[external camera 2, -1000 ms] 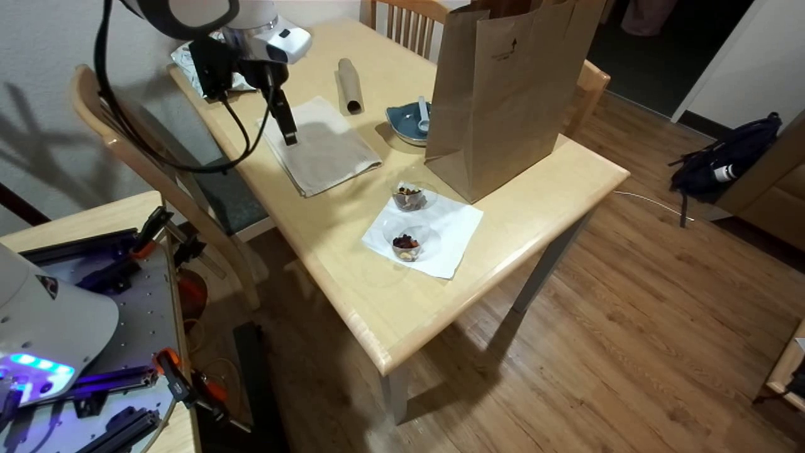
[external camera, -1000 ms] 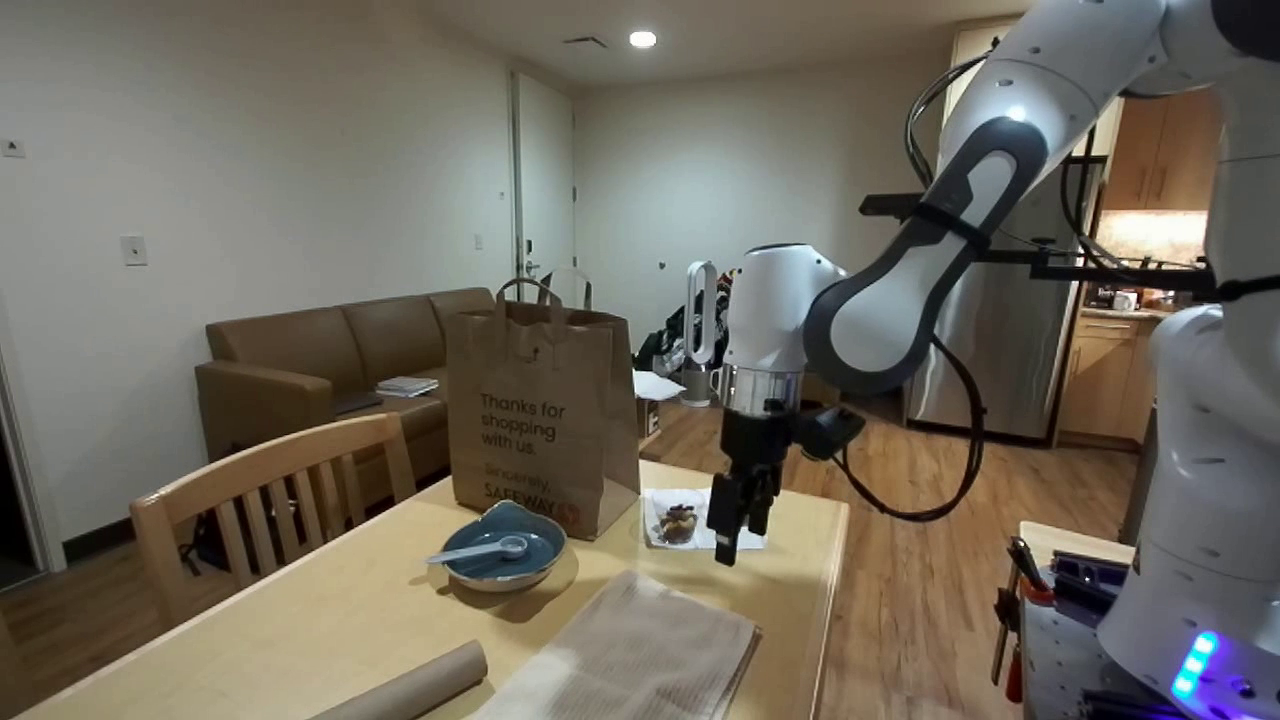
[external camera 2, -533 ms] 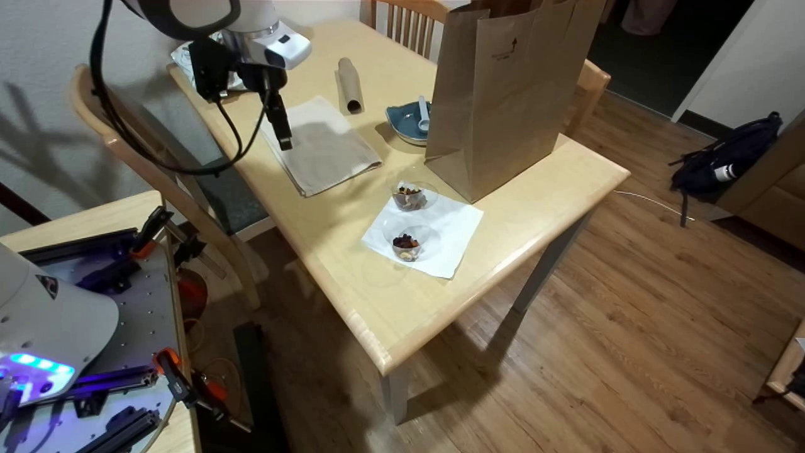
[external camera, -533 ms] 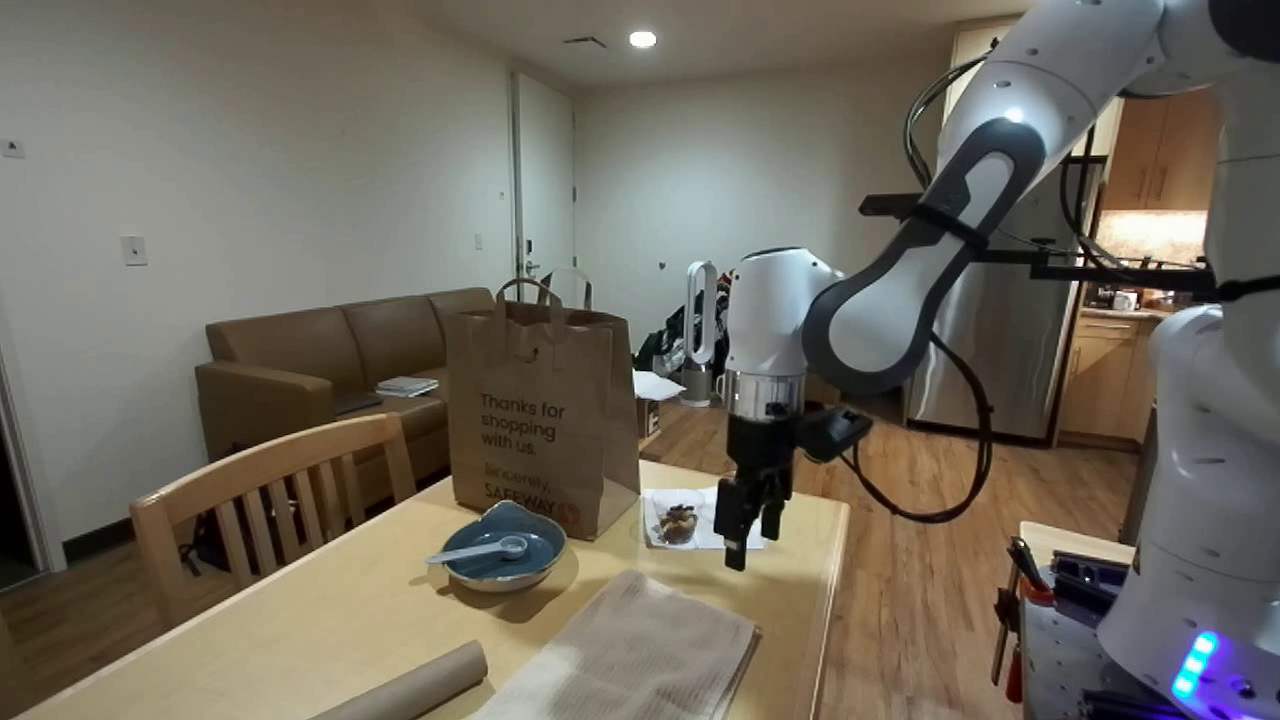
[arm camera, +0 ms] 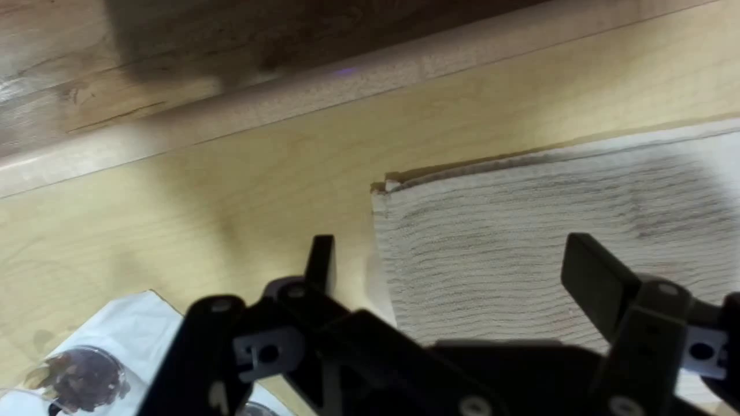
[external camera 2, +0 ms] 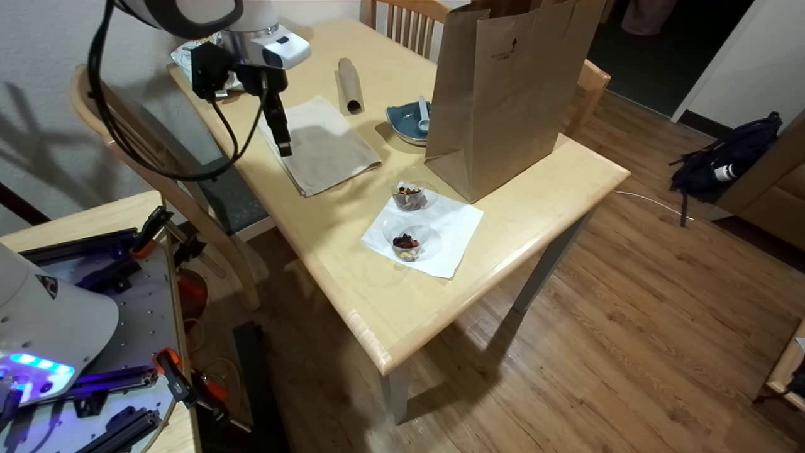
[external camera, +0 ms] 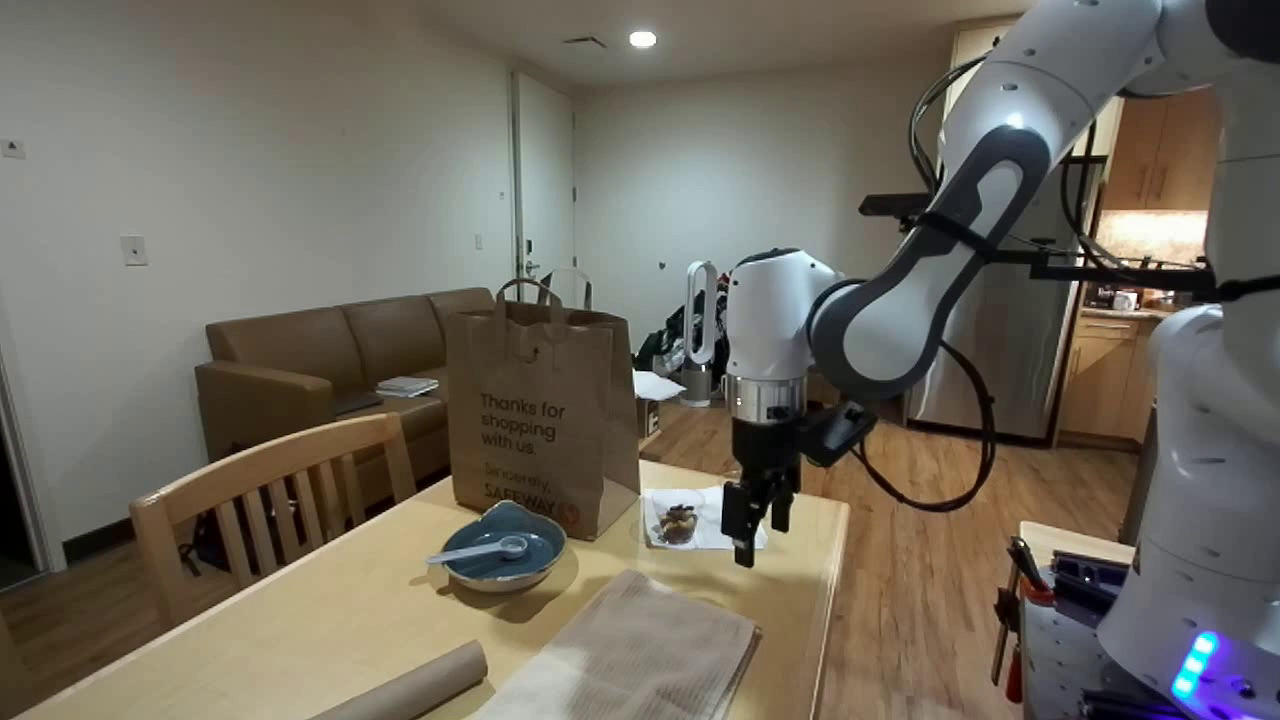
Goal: Wipe the table with the towel
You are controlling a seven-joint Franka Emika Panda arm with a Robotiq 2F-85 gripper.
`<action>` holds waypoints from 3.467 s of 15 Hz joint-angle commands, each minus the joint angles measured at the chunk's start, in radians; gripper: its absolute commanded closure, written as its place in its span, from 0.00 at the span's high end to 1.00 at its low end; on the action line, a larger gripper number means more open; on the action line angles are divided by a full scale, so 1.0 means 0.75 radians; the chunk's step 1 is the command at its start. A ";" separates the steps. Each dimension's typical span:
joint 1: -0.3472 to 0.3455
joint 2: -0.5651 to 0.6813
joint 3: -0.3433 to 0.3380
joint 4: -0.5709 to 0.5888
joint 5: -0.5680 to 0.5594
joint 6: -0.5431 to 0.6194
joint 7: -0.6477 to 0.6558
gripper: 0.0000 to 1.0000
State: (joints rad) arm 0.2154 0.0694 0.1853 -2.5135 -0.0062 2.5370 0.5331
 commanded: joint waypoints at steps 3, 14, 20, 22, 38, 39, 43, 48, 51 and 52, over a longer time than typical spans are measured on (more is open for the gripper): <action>0.013 -0.036 -0.009 0.027 -0.105 -0.223 0.216 1.00; -0.024 0.153 -0.042 0.121 -0.042 -0.288 0.155 1.00; -0.029 0.436 -0.175 0.213 -0.104 -0.231 0.058 1.00; 0.011 0.478 -0.210 0.225 -0.191 -0.187 0.029 1.00; 0.146 0.535 -0.298 0.111 -0.264 0.631 -0.064 1.00; 0.147 0.557 -0.294 0.112 -0.237 0.679 -0.105 1.00; 0.023 0.715 -0.197 0.170 -0.134 0.780 -0.324 0.75; 0.003 0.746 -0.245 0.187 -0.083 0.797 -0.426 0.46; 0.092 0.715 -0.370 0.167 -0.084 0.825 -0.395 0.27; 0.117 0.707 -0.408 0.160 -0.082 0.836 -0.390 0.21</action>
State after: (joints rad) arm 0.2557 0.5821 -0.0373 -2.3905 -0.1002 3.1193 0.2769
